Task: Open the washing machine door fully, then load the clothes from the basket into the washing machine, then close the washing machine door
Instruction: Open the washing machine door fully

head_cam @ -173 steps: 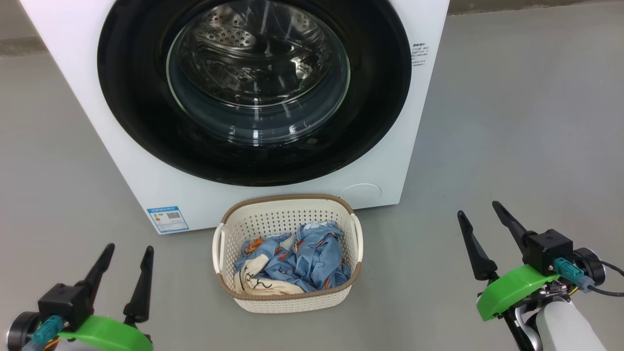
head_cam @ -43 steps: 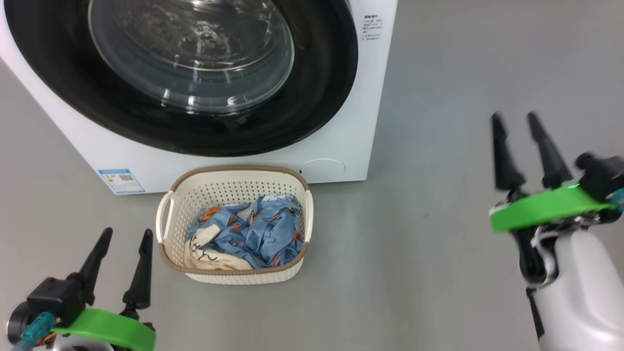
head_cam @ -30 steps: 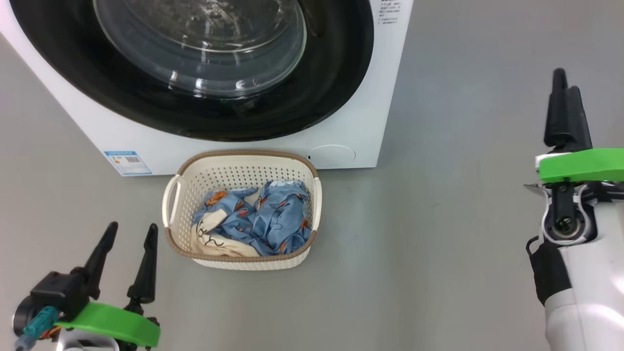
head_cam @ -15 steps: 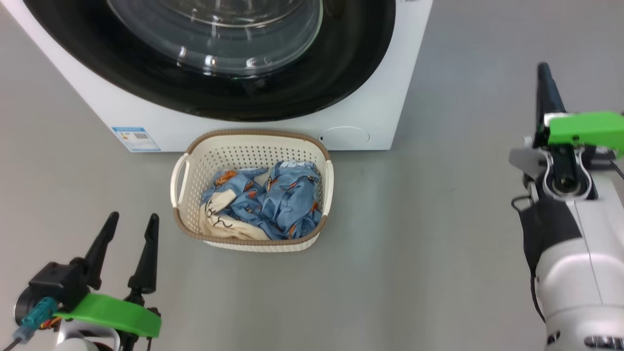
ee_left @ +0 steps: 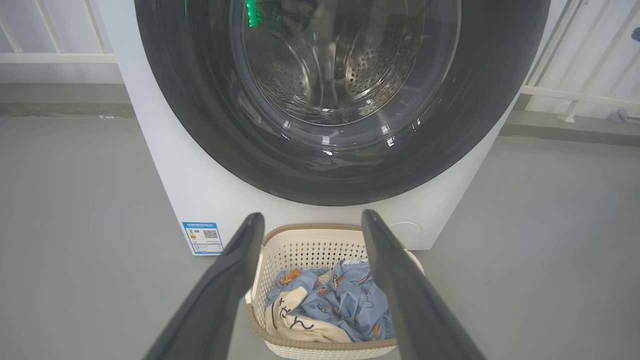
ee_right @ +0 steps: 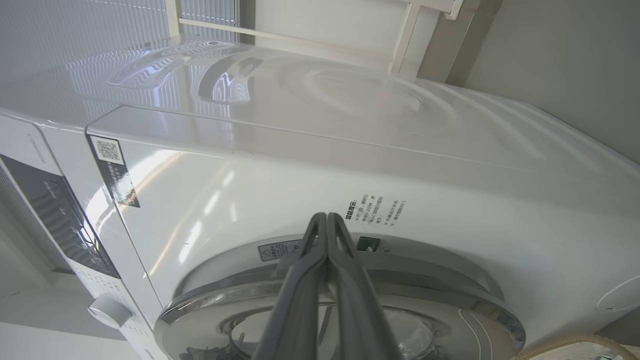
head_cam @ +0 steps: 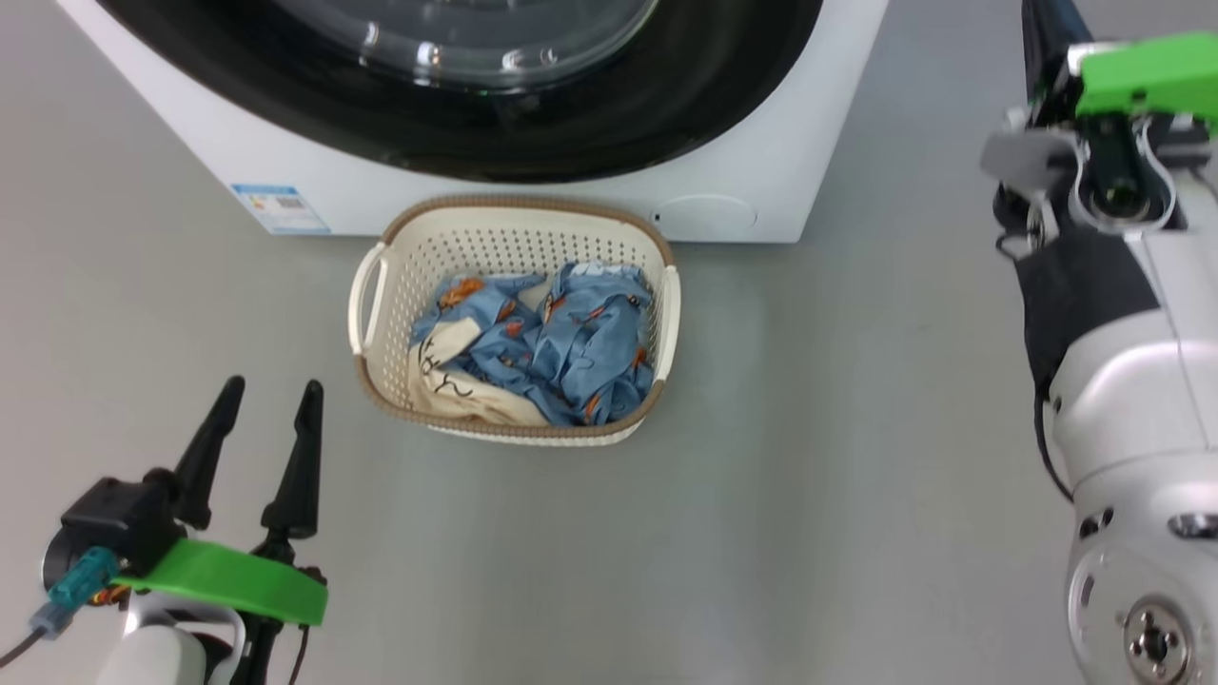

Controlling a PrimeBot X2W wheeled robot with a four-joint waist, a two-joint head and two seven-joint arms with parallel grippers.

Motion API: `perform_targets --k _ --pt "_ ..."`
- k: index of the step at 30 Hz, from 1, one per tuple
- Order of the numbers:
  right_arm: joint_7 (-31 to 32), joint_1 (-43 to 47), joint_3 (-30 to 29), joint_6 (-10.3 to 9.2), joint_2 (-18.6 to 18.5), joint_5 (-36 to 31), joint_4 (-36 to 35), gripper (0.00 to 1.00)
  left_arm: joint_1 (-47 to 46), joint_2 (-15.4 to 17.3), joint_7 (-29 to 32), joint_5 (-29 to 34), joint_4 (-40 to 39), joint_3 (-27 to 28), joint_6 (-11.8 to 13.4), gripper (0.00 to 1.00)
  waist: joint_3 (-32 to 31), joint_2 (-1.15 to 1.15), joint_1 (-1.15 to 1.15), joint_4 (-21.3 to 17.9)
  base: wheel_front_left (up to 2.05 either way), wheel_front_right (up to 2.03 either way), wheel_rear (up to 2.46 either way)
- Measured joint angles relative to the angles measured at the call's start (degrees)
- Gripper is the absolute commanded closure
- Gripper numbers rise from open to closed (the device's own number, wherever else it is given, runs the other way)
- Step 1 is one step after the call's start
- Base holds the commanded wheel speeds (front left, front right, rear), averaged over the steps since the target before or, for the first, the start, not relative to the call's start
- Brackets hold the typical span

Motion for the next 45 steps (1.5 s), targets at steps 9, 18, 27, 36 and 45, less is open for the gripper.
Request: perform_targets --k 9,18,27,36,45 --pt "3.72 -10.34 0.09 0.0 -0.15 -3.09 6.3 1.0 -2.4 -0.14 0.0 -0.65 -0.05 -0.63 0.0 0.0 3.41 0.0 0.0 1.56 0.0 0.0 0.0" --pt "4.74 -18.36 0.67 0.0 -0.26 -5.54 12.23 1.0 -3.66 -1.24 0.0 -1.49 0.03 -1.46 0.0 0.0 6.33 0.0 0.0 3.13 0.0 0.0 0.0" --pt "3.96 -22.4 0.88 0.0 -0.4 -6.57 15.18 1.0 -4.85 -1.27 0.0 -1.76 0.05 -1.55 0.0 0.0 8.57 0.0 0.0 4.27 0.0 0.0 0.0" --pt "3.61 -24.7 0.84 0.0 -0.74 -7.16 17.02 1.0 -5.53 -1.74 0.0 -2.1 0.18 -1.56 0.0 0.0 10.05 0.0 0.0 4.7 0.0 0.0 0.0" --pt "3.86 -26.66 0.71 0.03 -1.41 -8.25 18.95 1.0 -5.98 -1.85 0.0 -2.53 0.26 -1.78 0.0 0.0 11.07 0.0 0.0 5.14 0.0 0.0 0.0"
